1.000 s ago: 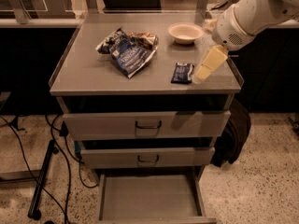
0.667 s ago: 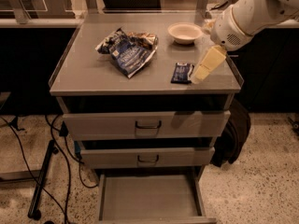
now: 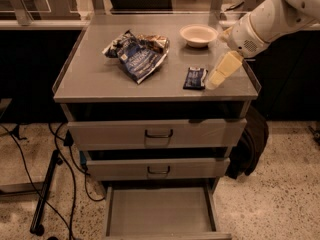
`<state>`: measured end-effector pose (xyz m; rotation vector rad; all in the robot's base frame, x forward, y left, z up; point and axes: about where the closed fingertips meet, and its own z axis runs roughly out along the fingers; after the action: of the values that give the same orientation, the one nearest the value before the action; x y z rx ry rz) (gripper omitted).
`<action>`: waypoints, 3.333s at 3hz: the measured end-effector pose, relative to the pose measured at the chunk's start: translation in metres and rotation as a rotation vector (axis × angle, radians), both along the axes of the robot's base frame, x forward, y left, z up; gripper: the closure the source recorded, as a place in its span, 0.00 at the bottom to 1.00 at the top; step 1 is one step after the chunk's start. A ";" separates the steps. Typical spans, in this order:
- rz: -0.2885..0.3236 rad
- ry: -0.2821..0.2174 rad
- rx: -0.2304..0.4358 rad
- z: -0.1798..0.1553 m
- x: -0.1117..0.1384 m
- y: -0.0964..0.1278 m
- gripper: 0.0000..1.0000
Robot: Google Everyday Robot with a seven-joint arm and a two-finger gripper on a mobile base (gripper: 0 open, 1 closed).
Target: Place rxbar blueberry into bottom drawer
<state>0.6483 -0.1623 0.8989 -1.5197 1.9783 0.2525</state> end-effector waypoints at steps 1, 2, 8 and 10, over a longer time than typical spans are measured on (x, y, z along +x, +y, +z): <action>-0.001 0.027 0.028 -0.011 0.009 -0.001 0.00; 0.015 0.043 0.051 -0.020 0.018 0.004 0.00; 0.029 0.061 0.078 -0.065 0.045 0.019 0.06; 0.019 0.097 0.079 -0.080 0.050 0.019 0.05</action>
Offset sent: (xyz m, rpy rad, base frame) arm 0.0275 0.0063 -0.0238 0.0774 0.0522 0.0259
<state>0.6984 -0.1430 0.8188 -1.5021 2.0049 0.4141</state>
